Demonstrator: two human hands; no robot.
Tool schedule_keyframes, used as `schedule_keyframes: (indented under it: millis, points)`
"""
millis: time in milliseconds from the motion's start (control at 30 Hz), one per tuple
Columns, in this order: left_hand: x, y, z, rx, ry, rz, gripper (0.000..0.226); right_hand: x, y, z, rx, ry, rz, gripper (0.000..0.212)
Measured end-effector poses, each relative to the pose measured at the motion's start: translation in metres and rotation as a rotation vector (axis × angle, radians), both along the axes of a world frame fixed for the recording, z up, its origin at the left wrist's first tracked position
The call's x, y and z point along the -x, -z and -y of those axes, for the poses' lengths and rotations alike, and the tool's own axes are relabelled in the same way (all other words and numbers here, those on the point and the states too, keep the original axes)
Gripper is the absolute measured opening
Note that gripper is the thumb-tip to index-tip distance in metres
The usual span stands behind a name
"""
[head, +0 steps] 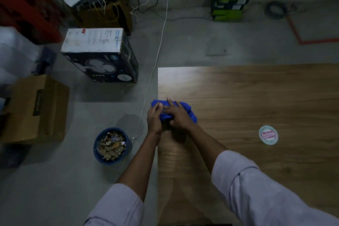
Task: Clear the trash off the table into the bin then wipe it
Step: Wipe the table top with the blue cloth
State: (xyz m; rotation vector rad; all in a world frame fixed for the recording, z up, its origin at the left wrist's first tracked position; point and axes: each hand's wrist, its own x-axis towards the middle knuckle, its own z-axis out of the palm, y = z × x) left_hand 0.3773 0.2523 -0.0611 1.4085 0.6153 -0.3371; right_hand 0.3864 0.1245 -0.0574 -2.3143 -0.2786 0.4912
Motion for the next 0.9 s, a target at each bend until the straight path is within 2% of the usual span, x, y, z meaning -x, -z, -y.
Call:
schedule_keyframes:
  millis: [67, 133, 300, 433, 633, 767, 867, 900]
  points:
    - [0.01, -0.021, 0.002, 0.005, -0.047, -0.035, 0.079, 0.016, -0.005, -0.003, 0.011, -0.07, -0.07, 0.075]
    - [0.019, -0.019, 0.001, 0.046, -0.104, -0.037, 0.066, 0.018, -0.015, 0.001, 0.027, -0.112, -0.156, 0.076]
    - [0.031, -0.072, -0.004, 0.028, -0.107, -0.075, 0.048, 0.002, -0.038, 0.024, 0.052, 0.114, -0.051, 0.071]
    - [0.036, -0.061, -0.01, 0.058, -0.072, -0.068, 0.048, 0.011, -0.029, 0.017, 0.054, 0.071, -0.111, 0.072]
    - [0.051, -0.058, -0.009, 0.147, -0.054, -0.049, 0.043, 0.048, -0.008, 0.007, -0.032, -0.016, -0.053, 0.081]
    - [0.063, -0.06, -0.015, 0.221, -0.027, -0.116, 0.044, 0.084, -0.012, 0.002, -0.032, -0.091, -0.101, 0.073]
    - [0.077, -0.062, -0.028, 0.134, -0.068, -0.201, 0.046, 0.095, -0.032, 0.007, 0.057, -0.197, -0.202, 0.068]
    - [0.082, -0.059, -0.035, 0.12, -0.067, -0.208, 0.05, 0.093, -0.039, 0.01, 0.055, -0.16, -0.19, 0.065]
